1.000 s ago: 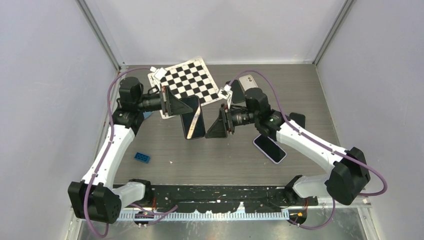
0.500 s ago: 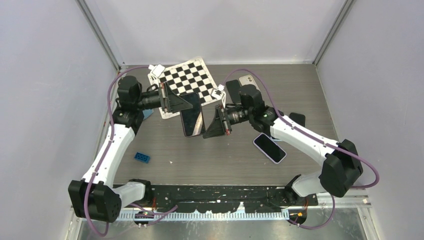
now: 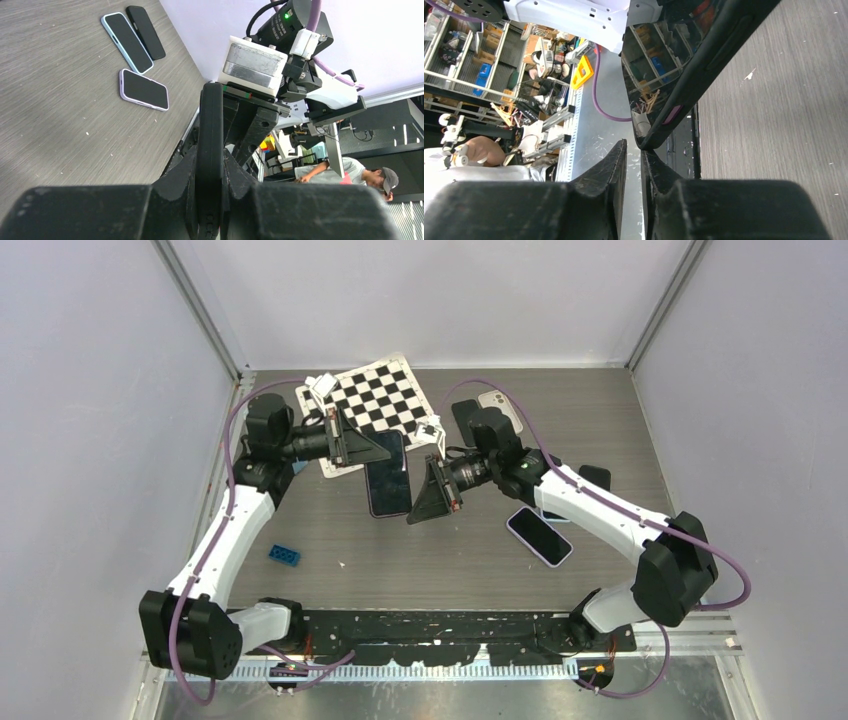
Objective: Take the phone out of the phone case
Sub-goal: Remove the phone case from the phone.
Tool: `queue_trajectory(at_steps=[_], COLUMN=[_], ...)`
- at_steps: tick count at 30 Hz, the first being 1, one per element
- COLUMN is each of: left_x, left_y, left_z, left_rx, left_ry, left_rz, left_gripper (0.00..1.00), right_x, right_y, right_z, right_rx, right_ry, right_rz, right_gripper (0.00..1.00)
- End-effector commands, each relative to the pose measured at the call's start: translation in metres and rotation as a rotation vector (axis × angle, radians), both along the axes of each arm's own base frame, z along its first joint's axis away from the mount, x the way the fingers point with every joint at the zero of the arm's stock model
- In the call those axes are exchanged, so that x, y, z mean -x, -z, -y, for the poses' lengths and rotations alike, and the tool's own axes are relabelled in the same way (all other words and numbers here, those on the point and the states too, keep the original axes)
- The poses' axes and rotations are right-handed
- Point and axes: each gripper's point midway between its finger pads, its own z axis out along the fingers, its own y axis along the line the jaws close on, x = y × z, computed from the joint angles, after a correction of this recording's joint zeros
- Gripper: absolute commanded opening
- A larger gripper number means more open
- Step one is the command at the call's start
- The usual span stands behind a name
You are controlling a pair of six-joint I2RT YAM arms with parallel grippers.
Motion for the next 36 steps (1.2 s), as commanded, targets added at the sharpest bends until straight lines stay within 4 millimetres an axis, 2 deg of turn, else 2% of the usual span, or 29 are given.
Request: queue_trajectory(at_steps=[1,5,7,14,19,22,23,26,33,36], left_x=[0.020,0.023,0.024,0.024,0.026,0.028,0.027,0.026,0.009,0.004], left_y=[-0.012,-0.010,-0.009,-0.015,-0.025,-0.033,-0.035,-0.037,-0.033,-0.032], left_z=[0.010,0.014,0.015,0.015,0.015,0.015,0.014,0.012,-0.004,-0.006], left_rx=[0.030,0.034,0.034,0.041,0.052,0.065,0.066,0.058,0.034,0.032], left_ry=[0.067,0.081,0.085,0.070,0.071,0.073,0.071,0.066,0.001,-0.008], left_rz=[-0.058,-0.095,-0.105,-0.114,-0.104,-0.088,-0.081,-0.066,-0.027,-0.013], left_gripper=[0.00,0.00,0.00,0.00,0.00,0.00,0.00,0.00,0.00,0.00], right_x=[-0.028,-0.037,-0.039,-0.059,-0.091,-0.100,-0.101,-0.101,-0.083,-0.069], right_y=[-0.036,-0.034,-0.035,-0.026,0.007,0.027,0.035,0.040,0.024,0.017], right_z=[-0.015,-0.015,-0.016,-0.017,-0.011,-0.008,-0.007,-0.003,0.008,0.008], right_rx=[-0.123,-0.125,-0.128,-0.085,0.042,0.089,0.104,0.103,0.028,-0.004], right_ry=[0.116,0.170,0.178,0.292,0.450,0.484,0.484,0.482,0.426,0.361], right_rz=[0.204,0.248,0.260,0.267,0.288,0.282,0.275,0.275,0.296,0.270], right_gripper=[0.17,0.04,0.01,0.01,0.01,0.01,0.01,0.01,0.01,0.01])
